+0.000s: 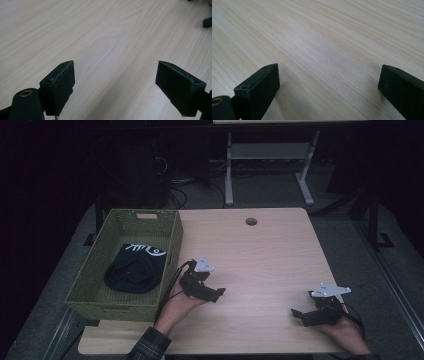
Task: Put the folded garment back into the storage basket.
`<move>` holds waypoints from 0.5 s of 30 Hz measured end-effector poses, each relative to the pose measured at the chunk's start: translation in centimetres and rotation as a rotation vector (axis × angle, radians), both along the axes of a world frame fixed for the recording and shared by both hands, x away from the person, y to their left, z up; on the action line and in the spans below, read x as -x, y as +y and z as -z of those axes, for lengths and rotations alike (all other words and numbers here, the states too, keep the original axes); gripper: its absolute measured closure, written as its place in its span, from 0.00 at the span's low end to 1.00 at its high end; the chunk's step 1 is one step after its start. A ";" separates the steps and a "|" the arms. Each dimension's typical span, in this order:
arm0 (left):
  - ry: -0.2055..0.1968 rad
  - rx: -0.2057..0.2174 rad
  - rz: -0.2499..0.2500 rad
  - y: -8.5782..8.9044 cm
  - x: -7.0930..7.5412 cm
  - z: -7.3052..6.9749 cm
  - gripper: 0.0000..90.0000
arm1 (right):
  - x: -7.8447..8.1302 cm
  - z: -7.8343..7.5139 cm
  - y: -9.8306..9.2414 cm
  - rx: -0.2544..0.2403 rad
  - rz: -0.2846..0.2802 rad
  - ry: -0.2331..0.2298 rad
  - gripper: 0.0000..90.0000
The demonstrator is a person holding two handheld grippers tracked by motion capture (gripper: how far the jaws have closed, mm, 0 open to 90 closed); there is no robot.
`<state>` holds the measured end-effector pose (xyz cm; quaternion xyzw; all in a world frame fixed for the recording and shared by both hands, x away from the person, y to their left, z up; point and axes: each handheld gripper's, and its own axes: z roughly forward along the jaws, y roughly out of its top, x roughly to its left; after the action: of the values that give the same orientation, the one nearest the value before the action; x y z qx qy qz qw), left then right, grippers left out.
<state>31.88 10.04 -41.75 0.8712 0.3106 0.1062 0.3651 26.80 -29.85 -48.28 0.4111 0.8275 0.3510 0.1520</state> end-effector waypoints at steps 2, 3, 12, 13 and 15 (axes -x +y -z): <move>0.004 -0.003 -0.001 0.1 0.3 0.7 0.17 | 0.0 0.0 0.0 0.000 0.000 0.000 0.04; 0.007 0.000 -0.006 0.1 0.5 1.1 0.17 | 0.0 0.0 0.0 0.000 0.000 0.000 0.04; 0.019 -0.037 -0.014 0.5 1.8 4.2 0.17 | 0.0 0.0 0.0 -0.001 0.000 0.002 0.04; 0.016 -0.043 -0.012 0.5 1.9 4.5 0.17 | 0.0 0.0 0.0 0.000 -0.001 0.000 0.04; 0.015 -0.065 -0.009 0.5 2.0 4.8 0.17 | 0.0 0.0 0.0 0.000 0.000 0.001 0.04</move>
<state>29.90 10.51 -46.55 0.8819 0.3137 0.1116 0.3339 26.78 -29.84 -48.28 0.4112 0.8276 0.3509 0.1514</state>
